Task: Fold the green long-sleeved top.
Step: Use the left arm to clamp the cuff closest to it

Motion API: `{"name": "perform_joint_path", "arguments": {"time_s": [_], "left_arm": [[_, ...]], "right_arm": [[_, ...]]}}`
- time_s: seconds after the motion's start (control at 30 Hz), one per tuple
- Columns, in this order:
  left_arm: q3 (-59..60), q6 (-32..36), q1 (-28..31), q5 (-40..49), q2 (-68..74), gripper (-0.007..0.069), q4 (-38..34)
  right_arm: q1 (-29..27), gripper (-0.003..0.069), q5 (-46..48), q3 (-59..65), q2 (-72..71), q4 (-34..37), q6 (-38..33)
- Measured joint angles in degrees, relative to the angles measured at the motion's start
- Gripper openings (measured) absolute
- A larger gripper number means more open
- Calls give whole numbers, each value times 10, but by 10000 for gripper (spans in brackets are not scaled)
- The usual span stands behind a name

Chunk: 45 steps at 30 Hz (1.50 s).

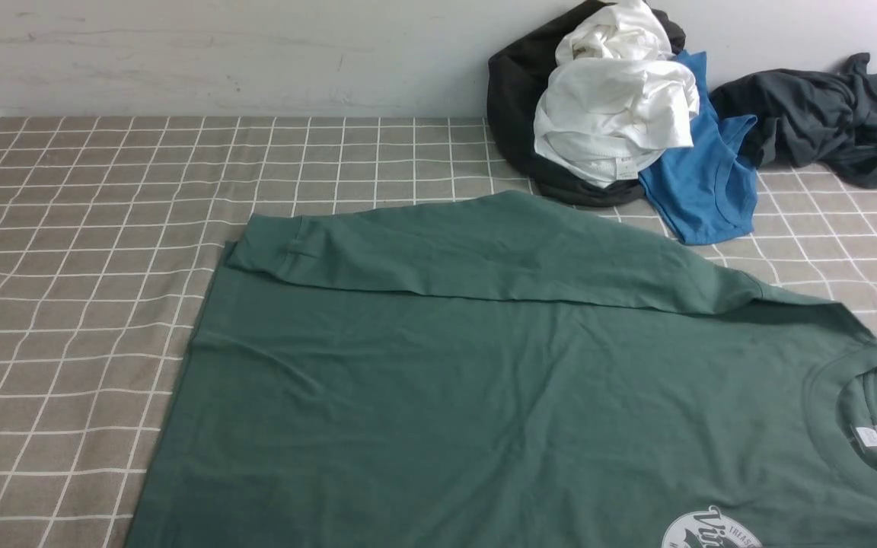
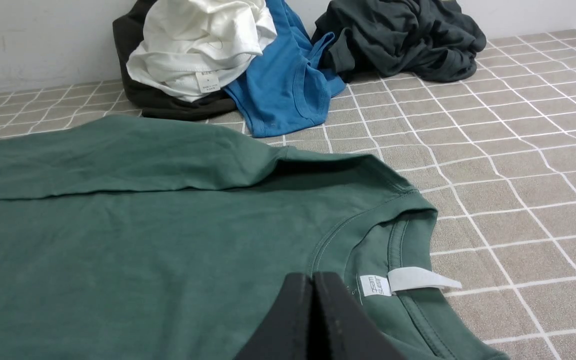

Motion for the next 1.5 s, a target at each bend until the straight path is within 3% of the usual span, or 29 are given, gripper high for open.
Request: {"name": "perform_joint_path", "arguments": {"time_s": [0.43, 0.9, 1.03, 1.07, 1.1, 1.2, 1.27, 1.37, 1.5], "left_arm": [[0, 0, 0, 0, 0, -7, 0], [0, -8, 0, -6, 0, -7, -4], [0, -72, 0, -27, 0, -7, -88], [0, -116, 0, -37, 0, -7, -163], [0, -140, 0, -40, 0, -7, -186], [0, -239, 0, -53, 0, -7, -372], [0, -248, 0, -58, 0, -7, -419], [0, -241, 0, -59, 0, -7, -441], [0, -237, 0, -59, 0, -7, -452]], "right_arm": [[0, -14, 0, 0, 0, -34, -13], [0, -14, 0, 0, 0, 10, 68], [0, -14, -1, 0, 0, 51, 74], [0, -14, 0, 0, 0, 85, 87], [0, -14, 0, 0, 0, 98, 92], [0, -14, -1, 1, 0, 258, 158], [0, -14, -1, 1, 0, 354, 186], [0, -14, -6, 1, 0, 417, 192], [0, -14, -8, 1, 0, 407, 153]]}}
